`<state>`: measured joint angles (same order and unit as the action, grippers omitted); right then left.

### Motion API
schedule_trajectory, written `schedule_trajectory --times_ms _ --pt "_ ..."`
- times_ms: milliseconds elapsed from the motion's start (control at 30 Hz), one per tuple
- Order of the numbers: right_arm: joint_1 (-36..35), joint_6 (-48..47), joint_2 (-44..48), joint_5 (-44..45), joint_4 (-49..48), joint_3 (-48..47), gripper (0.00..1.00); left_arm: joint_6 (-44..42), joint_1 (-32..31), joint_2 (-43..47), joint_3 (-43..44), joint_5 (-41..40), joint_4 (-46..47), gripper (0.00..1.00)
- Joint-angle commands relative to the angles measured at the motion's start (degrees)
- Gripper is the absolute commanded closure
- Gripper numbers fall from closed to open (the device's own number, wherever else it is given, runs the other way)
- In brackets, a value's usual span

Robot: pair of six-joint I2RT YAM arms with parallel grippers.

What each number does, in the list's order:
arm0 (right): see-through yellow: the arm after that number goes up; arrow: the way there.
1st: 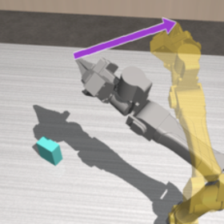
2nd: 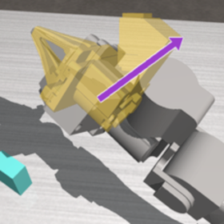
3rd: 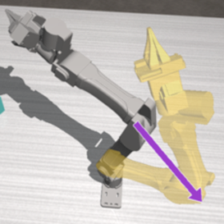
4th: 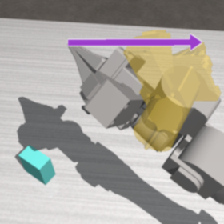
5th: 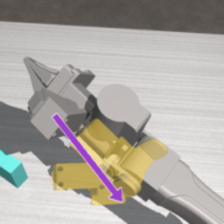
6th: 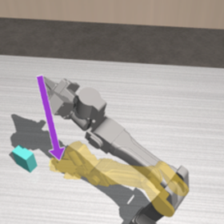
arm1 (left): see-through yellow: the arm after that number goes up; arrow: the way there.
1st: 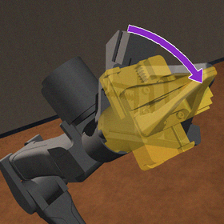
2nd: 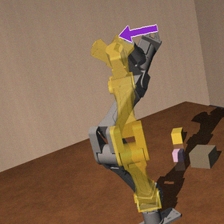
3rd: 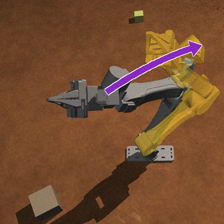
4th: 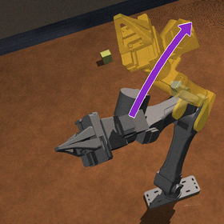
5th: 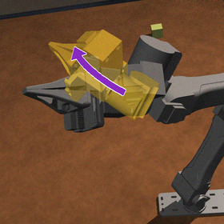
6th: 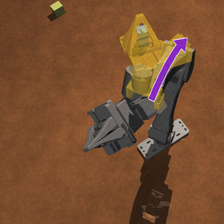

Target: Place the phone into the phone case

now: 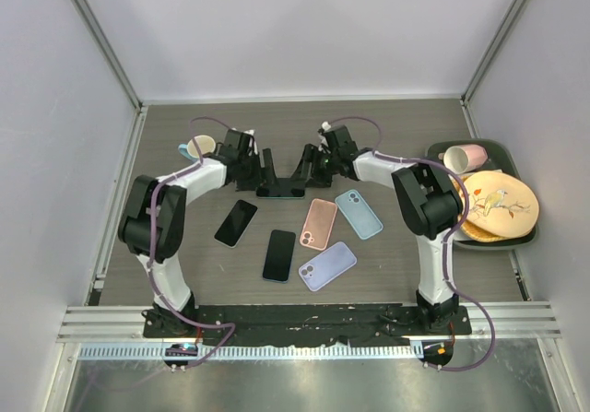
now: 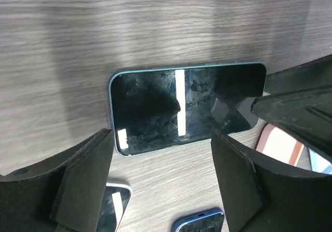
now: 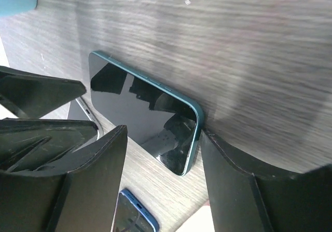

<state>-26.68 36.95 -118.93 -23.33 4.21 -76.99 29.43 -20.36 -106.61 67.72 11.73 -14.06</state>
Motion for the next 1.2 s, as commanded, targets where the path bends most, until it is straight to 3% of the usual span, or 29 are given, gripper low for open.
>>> schedule_trajectory --times_ms 0,133,300,467,667,1167 --pt "-2.3 -1.0 -1.4 -1.0 2.3 -3.6 0.37 -0.2 -0.4 8.2 -1.2 -13.7 -4.5 0.19" --pt "-3.7 -0.8 -1.5 0.1 4.0 -4.8 0.37 0.0 -0.4 11.8 -1.9 -18.1 -9.7 0.16" --pt "-3.6 -2.1 4.9 5.2 4.2 -2.6 0.33 -1.7 -2.8 18.1 -5.5 -12.3 -7.6 0.16" --pt "-3.6 -9.7 12.6 11.5 11.9 -1.8 0.30 -3.6 -9.3 20.0 -5.0 -16.0 -11.4 0.17" --pt "-3.2 -19.9 19.3 16.4 19.6 3.7 0.30 -1.2 -11.1 24.8 -10.5 -11.9 -8.2 0.18" --pt "-3.9 -29.7 13.6 20.1 23.1 4.2 0.41 0.7 -11.3 31.3 -21.1 -8.4 -3.3 0.18"
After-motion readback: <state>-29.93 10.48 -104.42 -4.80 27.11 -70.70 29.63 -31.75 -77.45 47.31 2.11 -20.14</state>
